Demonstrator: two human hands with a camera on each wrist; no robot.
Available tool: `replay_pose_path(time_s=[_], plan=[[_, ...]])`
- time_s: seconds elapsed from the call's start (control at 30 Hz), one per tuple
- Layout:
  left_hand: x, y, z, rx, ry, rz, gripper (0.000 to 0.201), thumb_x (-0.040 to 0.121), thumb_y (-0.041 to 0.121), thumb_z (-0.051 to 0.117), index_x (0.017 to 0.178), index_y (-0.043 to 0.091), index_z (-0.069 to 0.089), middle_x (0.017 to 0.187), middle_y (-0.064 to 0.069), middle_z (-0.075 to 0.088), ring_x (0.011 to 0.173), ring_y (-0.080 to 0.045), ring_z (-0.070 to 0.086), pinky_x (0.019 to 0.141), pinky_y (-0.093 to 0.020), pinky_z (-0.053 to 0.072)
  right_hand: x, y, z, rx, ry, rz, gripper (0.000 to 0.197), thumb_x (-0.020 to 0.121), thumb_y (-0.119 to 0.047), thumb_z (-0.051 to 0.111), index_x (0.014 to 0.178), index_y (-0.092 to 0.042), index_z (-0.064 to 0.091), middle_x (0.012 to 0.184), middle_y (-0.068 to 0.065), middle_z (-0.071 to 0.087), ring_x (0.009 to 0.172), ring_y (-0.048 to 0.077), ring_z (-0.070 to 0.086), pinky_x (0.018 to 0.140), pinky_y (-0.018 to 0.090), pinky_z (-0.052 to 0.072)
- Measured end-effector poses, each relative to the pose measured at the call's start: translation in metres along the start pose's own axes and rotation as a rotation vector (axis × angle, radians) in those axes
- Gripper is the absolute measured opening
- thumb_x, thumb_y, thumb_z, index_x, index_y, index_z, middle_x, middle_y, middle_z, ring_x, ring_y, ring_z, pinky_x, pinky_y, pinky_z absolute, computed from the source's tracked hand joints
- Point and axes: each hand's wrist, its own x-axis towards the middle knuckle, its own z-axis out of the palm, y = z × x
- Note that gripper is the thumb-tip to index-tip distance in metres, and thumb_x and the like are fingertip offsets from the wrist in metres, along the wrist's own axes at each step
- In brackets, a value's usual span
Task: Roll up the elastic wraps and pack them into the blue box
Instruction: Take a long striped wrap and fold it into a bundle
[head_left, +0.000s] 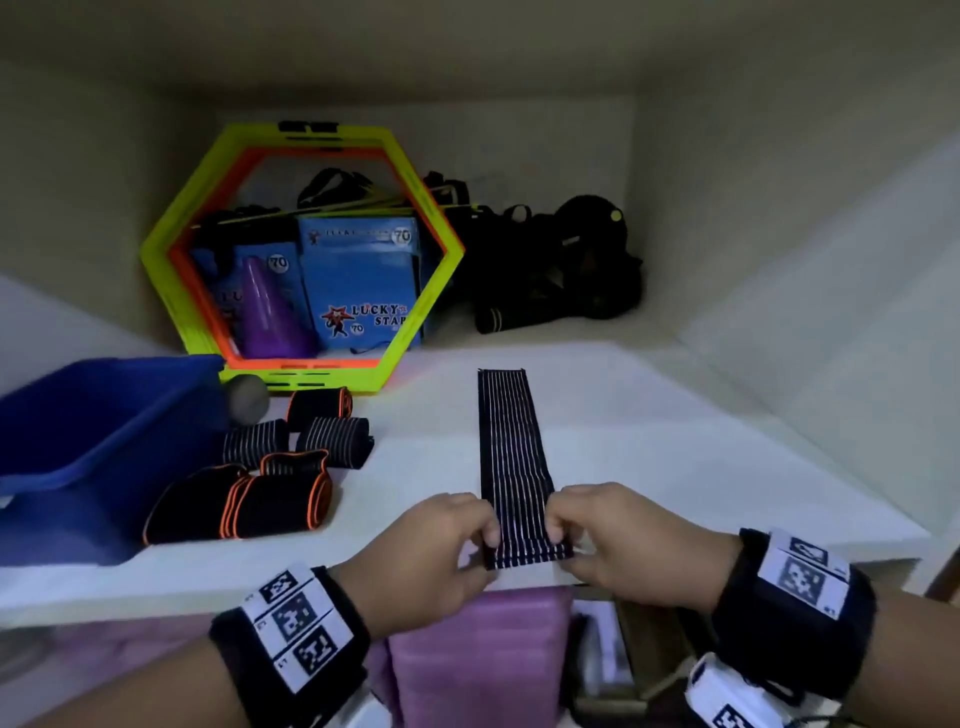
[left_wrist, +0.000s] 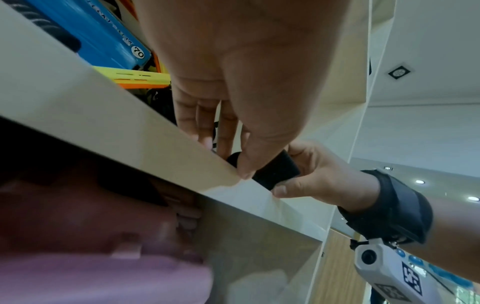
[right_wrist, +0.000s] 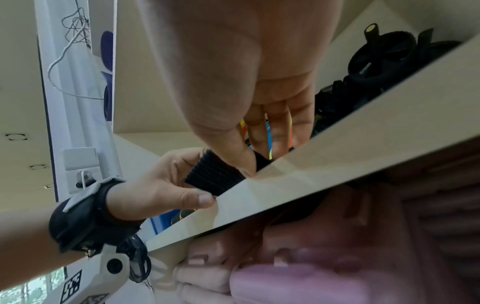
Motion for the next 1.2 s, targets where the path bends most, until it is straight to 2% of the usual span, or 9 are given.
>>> replay_pose_path(time_s=[0.27,0.53,0.6,0.7,0.77,0.87,0.97,1.1,1.2], plan=[[-0.021,0.005,0.016,0.006,0.012,0.042,0.029,0.077,0.022,0.067,0.104,0.030,0.057,0.117,0.016,0.057,0.108,-0.007,0.053,0.095,-0.026,0.044,-0.020,0.006,0.031,-0.043,0.151,-0.045,0.035,0.073,-0.007,0.066,0.092,-0.032,0.051,0.097,-0.017,0.054,0.090,0.011,0.054,0.079,0.031,0.048],[-0.011,0.003,0.005,0.020,-0.021,0.027,0.036,0.081,0.029,0.067,0.117,0.030,0.061,0.113,0.016,0.059,0.106,-0.004,0.056,0.095,-0.027,0.046,-0.016,0.008,0.015,-0.050,0.051,-0.072,0.032,0.085,-0.038,0.070,0.111,-0.031,0.054,0.107,-0.015,0.058,0.101,0.007,0.054,0.089,0.026,0.046],[-0.010,0.005,0.002,0.018,-0.056,0.020,0.040,0.078,0.021,0.064,0.117,0.029,0.062,0.113,0.016,0.059,0.107,-0.003,0.055,0.095,-0.023,0.045,-0.016,0.009,0.014,-0.051,0.034,-0.070,0.036,0.086,-0.041,0.069,0.118,-0.031,0.056,0.110,-0.014,0.058,0.104,0.007,0.053,0.092,0.026,0.045],[-0.004,0.006,-0.009,-0.068,-0.114,-0.049,0.049,0.071,0.008,0.052,0.115,0.026,0.065,0.109,0.017,0.059,0.101,0.002,0.056,0.085,-0.010,0.043,-0.017,0.010,0.013,-0.030,0.027,-0.065,0.040,0.086,-0.043,0.068,0.123,-0.031,0.056,0.113,-0.012,0.056,0.107,0.008,0.053,0.094,0.030,0.046],[0.010,0.005,-0.018,-0.053,-0.115,-0.108,0.040,0.076,0.006,0.055,0.109,0.025,0.066,0.103,0.014,0.059,0.088,0.001,0.059,0.074,-0.007,0.040,-0.018,0.009,0.012,-0.031,-0.007,-0.051,0.044,0.084,-0.044,0.069,0.124,-0.032,0.053,0.117,-0.012,0.052,0.110,0.008,0.052,0.096,0.029,0.045],[0.041,-0.002,-0.027,0.003,-0.067,-0.206,0.021,0.087,0.010,0.061,0.104,0.018,0.068,0.092,0.012,0.062,0.072,0.012,0.056,0.068,-0.003,0.039,-0.018,0.005,0.007,-0.002,-0.082,-0.039,0.052,0.079,-0.022,0.073,0.125,-0.031,0.052,0.121,-0.013,0.050,0.114,0.006,0.050,0.100,0.024,0.042],[0.077,-0.017,-0.031,-0.100,-0.019,-0.409,0.010,0.089,0.017,0.063,0.096,0.016,0.070,0.085,0.005,0.068,0.070,-0.002,0.061,0.068,-0.019,0.052,-0.012,0.006,-0.010,0.218,-0.178,0.073,0.058,0.075,0.002,0.065,0.125,-0.026,0.056,0.121,-0.012,0.054,0.111,-0.001,0.053,0.096,0.014,0.043],[0.111,-0.035,-0.033,-0.232,-0.018,-0.623,0.012,0.085,0.021,0.062,0.085,0.009,0.067,0.075,-0.013,0.070,0.060,-0.027,0.065,0.067,-0.049,0.061,0.018,0.019,-0.037,0.516,-0.206,0.323,0.034,0.085,0.000,0.061,0.114,-0.019,0.062,0.115,0.003,0.063,0.094,0.018,0.064,0.084,0.036,0.055],[0.130,-0.043,-0.034,-0.226,0.020,-0.743,0.021,0.090,0.017,0.060,0.102,0.003,0.069,0.093,-0.020,0.073,0.072,-0.032,0.067,0.075,-0.048,0.062,0.053,0.041,-0.051,0.564,-0.211,0.516,0.021,0.088,-0.006,0.061,0.109,-0.010,0.060,0.098,0.013,0.066,0.085,0.022,0.064,0.078,0.037,0.059]])
